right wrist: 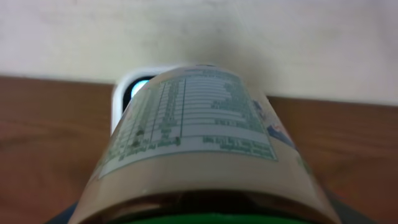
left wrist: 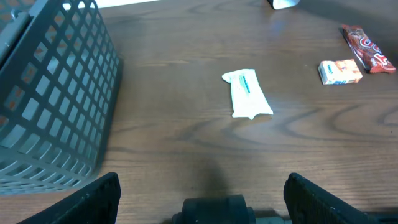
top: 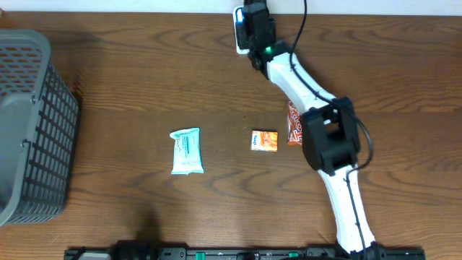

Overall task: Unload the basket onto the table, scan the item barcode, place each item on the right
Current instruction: 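Carry the jar away to the right edge of the table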

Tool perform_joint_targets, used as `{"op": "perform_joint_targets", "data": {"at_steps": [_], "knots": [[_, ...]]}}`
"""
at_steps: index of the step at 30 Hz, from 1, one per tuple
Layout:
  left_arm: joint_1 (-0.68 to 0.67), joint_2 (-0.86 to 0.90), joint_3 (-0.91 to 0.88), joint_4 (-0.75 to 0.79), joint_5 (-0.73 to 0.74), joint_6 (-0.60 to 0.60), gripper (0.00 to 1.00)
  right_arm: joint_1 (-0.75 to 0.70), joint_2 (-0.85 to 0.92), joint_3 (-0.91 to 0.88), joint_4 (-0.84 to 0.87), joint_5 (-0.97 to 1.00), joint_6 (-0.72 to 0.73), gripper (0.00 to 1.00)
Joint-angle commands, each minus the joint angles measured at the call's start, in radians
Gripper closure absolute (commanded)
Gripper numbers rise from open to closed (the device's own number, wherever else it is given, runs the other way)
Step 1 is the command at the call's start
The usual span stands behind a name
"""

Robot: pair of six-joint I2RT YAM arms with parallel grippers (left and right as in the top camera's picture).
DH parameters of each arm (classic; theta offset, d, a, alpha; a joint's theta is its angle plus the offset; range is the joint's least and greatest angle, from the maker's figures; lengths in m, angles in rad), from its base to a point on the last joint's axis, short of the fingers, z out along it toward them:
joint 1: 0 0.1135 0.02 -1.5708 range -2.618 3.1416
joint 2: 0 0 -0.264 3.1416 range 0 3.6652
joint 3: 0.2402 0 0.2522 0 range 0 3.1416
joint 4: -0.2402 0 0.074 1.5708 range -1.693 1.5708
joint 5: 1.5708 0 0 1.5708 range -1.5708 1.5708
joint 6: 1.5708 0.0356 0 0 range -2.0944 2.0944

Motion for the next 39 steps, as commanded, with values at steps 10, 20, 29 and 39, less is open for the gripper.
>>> {"op": "perform_joint_targets", "data": {"at_steps": [10,20,29,39], "knots": [[-0.004,-0.002,0.000,-0.002,-0.009,0.010,0.16,-0.196,-0.491,0.017,-0.726,0.076,0.031,0.58],[-0.004,-0.002,0.000,-0.002,-0.009,0.010,0.16,-0.558,-0.462,0.011,-1.008,0.039,0.166,0.57],[-0.004,-0.002,0.000,-0.002,-0.009,0.010,0.16,-0.769,-0.416,-0.010,-1.084,0.021,0.554,0.59],[-0.004,-0.002,0.000,-0.002,-0.009,0.010,0.16,-0.772,-0.397,-0.197,-1.099,-0.048,0.780,0.60]]}}
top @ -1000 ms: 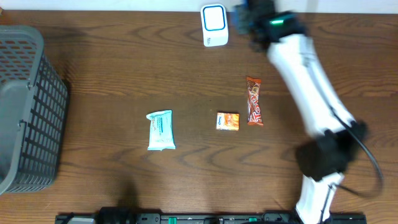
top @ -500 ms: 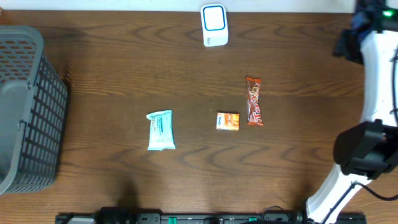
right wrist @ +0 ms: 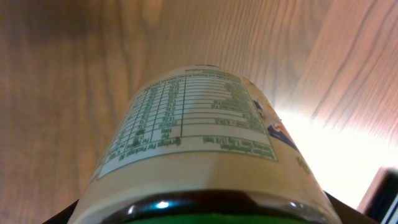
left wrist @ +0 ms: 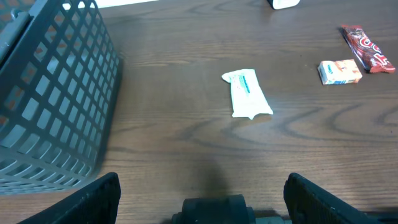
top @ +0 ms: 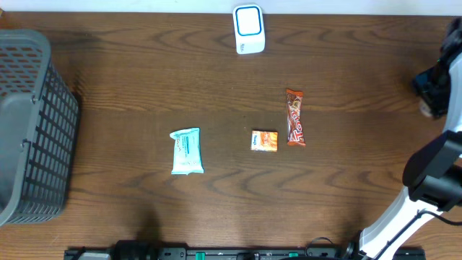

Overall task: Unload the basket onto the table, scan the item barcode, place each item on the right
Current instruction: 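Carry the jar away to the right edge of the table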

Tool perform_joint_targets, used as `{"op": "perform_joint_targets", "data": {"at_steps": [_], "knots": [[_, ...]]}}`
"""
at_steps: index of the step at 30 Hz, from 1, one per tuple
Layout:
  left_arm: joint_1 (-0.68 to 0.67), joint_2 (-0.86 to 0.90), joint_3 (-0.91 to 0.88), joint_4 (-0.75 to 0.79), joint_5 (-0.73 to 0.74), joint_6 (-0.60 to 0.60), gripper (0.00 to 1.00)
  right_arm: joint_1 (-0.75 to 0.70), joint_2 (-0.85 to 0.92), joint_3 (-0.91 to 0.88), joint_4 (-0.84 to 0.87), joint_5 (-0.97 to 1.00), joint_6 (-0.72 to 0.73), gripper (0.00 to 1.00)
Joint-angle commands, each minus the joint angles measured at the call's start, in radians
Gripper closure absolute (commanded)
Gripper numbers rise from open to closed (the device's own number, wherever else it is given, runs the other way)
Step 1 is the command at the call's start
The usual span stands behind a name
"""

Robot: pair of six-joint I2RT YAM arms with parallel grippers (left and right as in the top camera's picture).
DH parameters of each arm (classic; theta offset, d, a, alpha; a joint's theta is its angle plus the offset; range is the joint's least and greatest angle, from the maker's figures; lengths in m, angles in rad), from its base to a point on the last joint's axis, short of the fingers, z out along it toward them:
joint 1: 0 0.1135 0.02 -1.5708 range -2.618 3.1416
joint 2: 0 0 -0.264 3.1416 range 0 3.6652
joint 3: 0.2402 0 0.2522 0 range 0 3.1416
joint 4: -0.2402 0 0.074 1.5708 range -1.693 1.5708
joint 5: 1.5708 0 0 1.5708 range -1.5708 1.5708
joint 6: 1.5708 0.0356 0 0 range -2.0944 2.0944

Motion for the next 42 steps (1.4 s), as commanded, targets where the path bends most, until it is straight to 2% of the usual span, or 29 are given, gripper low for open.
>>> {"op": "perform_joint_targets", "data": {"at_steps": [1,4,9,13,16,20,32,34,36,37,42], "knots": [[-0.004,-0.002,0.001,-0.002,-0.009,0.010,0.16,0.018,0.000,-0.038,0.002,-0.008,0.120,0.59],[-0.004,-0.002,0.001,-0.002,-0.009,0.010,0.16,0.020,0.000,-0.075,0.016,-0.003,0.163,0.55],[-0.004,-0.002,0.001,-0.002,-0.009,0.010,0.16,0.020,0.000,-0.166,0.086,-0.005,0.224,0.55],[-0.004,-0.002,0.001,-0.002,-0.009,0.010,0.16,0.020,0.000,-0.275,0.161,-0.008,0.288,0.54],[-0.004,-0.002,0.001,-0.002,-0.009,0.010,0.16,0.019,0.000,-0.358,0.224,-0.004,0.327,0.48],[-0.004,-0.002,0.001,-0.002,-0.009,0.010,0.16,0.017,0.000,-0.446,0.351,0.016,0.365,0.46],[-0.004,-0.002,0.001,-0.002,-0.009,0.010,0.16,-0.017,0.000,-0.479,0.542,-0.018,0.378,0.41],[-0.004,-0.002,0.001,-0.002,-0.009,0.010,0.16,-0.019,0.000,-0.479,0.557,-0.029,0.410,0.35],[-0.004,-0.002,0.001,-0.002,-0.009,0.010,0.16,-0.021,0.000,-0.479,0.564,-0.037,0.445,0.19],[-0.004,-0.002,0.001,-0.002,-0.009,0.010,0.16,-0.022,0.000,-0.479,0.565,-0.043,0.462,0.15],[-0.004,-0.002,0.001,-0.002,-0.009,0.010,0.16,-0.022,0.000,-0.478,0.584,-0.096,0.489,0.09]]}}
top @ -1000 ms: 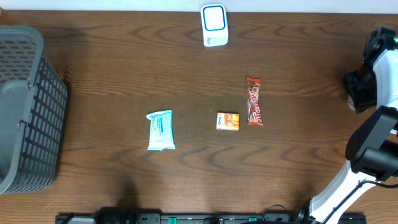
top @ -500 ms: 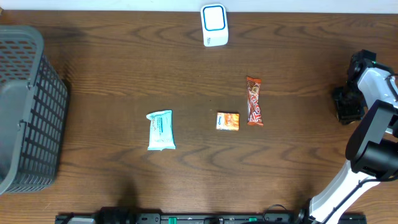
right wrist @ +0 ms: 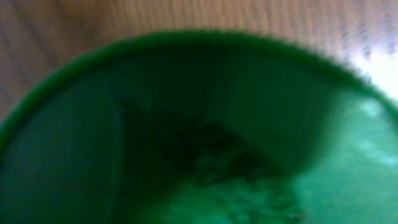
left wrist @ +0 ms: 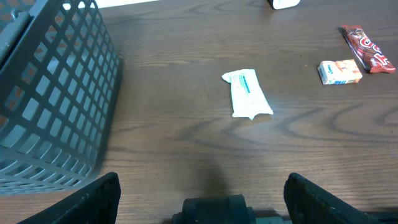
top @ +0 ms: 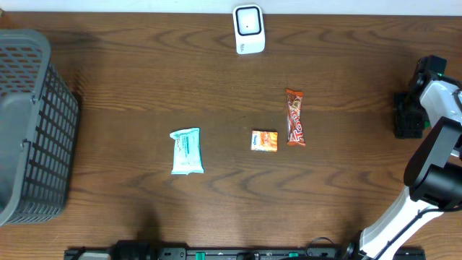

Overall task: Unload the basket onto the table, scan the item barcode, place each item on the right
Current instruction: 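Carry the jar away to the right edge of the table, then set the jar upright at the right edge and open the gripper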

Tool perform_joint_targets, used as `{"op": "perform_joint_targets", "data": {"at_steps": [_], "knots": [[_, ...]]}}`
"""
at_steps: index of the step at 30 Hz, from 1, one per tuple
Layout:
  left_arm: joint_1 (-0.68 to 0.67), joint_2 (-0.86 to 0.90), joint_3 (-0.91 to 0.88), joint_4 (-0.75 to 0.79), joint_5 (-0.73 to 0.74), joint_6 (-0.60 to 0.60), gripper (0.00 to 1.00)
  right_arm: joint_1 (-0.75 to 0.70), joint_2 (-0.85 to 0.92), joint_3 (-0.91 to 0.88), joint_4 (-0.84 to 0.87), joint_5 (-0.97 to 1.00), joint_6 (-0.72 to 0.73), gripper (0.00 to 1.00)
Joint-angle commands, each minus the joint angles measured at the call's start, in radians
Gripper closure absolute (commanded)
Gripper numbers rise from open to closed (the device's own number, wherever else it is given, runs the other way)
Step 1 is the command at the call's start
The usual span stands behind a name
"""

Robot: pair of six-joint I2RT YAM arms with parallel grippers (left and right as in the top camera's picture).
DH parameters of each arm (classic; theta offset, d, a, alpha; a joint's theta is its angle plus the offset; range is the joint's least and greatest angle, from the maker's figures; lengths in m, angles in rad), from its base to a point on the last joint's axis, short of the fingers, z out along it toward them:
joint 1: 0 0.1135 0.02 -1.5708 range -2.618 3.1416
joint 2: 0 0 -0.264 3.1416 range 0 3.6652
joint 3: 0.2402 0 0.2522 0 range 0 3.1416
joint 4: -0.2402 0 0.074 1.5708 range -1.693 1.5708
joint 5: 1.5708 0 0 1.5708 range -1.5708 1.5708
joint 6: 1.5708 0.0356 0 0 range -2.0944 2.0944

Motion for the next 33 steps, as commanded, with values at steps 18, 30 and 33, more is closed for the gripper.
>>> {"op": "perform_joint_targets", "data": {"at_steps": [18,30,33], "knots": [[-0.004,-0.002,0.001,-0.002,-0.009,0.010,0.16,0.029,-0.045,0.000,0.014,-0.187,-0.249,0.01],[-0.004,-0.002,0.001,-0.002,-0.009,0.010,0.16,0.066,-0.141,0.000,0.024,-0.160,-0.415,0.35],[-0.004,-0.002,0.001,-0.002,-0.009,0.010,0.16,0.078,-0.138,-0.001,0.026,-0.154,-0.493,0.58]]}}
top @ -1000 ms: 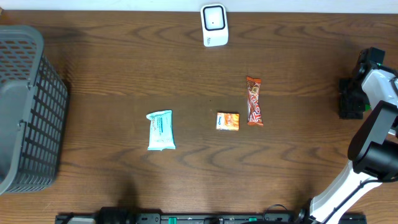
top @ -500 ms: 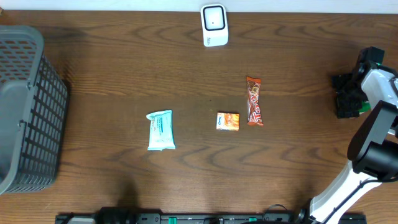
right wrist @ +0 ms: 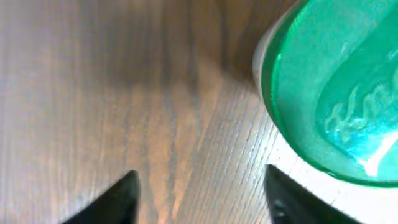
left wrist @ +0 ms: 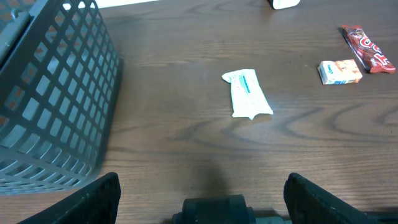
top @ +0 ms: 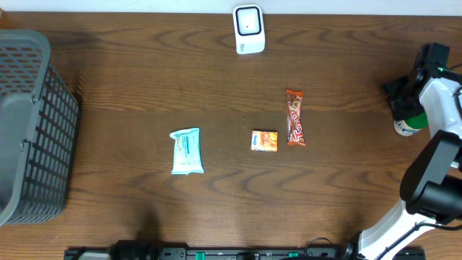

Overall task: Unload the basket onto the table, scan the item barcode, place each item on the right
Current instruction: 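Set the jar upright at the right edge and open the gripper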

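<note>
A jar with a green lid (top: 406, 126) stands upright near the table's right edge; its lid (right wrist: 339, 93) fills the upper right of the right wrist view. My right gripper (top: 406, 95) hovers just beyond it, open, with only bare wood between its fingertips (right wrist: 199, 190). The white scanner (top: 247, 29) sits at the far middle edge and shows at the top of the left wrist view (left wrist: 285, 3). My left gripper (left wrist: 211, 199) rests open and empty at the near edge.
A white and teal packet (top: 186, 152), a small orange box (top: 264, 140) and a red candy bar (top: 294, 127) lie mid-table. A grey mesh basket (top: 32, 123) stands at the left edge.
The green lid filled the right wrist view; now my right gripper is open and clear of the jar, which stands free on the table. The left arm has not moved.
My right gripper held the jar with its label up against the scanner. Then it held the jar out at the table's right edge. Then it was close over the jar low at the right side, and now the jar stands there released.
</note>
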Tool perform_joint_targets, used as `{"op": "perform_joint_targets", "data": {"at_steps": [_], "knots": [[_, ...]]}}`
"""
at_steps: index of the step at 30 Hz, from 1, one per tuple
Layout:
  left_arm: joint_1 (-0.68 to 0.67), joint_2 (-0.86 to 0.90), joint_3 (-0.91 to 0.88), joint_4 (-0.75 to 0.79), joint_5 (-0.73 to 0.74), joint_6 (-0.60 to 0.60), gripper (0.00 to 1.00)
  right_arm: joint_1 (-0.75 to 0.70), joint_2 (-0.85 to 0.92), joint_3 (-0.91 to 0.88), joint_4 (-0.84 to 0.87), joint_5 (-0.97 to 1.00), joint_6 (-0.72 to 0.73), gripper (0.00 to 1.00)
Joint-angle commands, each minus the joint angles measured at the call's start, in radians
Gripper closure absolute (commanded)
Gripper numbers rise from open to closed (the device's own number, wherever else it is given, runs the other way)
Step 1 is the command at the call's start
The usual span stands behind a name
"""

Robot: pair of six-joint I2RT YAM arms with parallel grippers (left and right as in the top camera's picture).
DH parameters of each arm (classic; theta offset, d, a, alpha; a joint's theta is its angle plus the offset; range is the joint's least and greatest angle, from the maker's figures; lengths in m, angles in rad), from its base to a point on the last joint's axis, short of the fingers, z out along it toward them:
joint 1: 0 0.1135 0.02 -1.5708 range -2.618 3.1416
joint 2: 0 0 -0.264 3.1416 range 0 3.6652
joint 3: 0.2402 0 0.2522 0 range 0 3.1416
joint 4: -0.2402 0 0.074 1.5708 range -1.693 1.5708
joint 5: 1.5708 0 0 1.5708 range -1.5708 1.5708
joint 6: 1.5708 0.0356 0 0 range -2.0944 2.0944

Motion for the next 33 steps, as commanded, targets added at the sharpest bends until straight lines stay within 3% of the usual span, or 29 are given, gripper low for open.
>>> {"op": "perform_joint_targets", "data": {"at_steps": [1,6,16,33], "knots": [[-0.004,-0.002,0.001,-0.002,-0.009,0.010,0.16,0.031,-0.015,-0.001,-0.003,0.024,-0.132,0.63],[-0.004,-0.002,0.001,-0.002,-0.009,0.010,0.16,0.051,-0.008,-0.002,-0.013,0.035,-0.188,0.84],[-0.004,-0.002,0.001,-0.002,-0.009,0.010,0.16,0.045,-0.006,-0.023,-0.037,0.182,-0.357,0.87],[-0.004,-0.002,0.001,-0.002,-0.009,0.010,0.16,-0.037,-0.006,-0.101,-0.010,0.192,-0.700,0.89]]}}
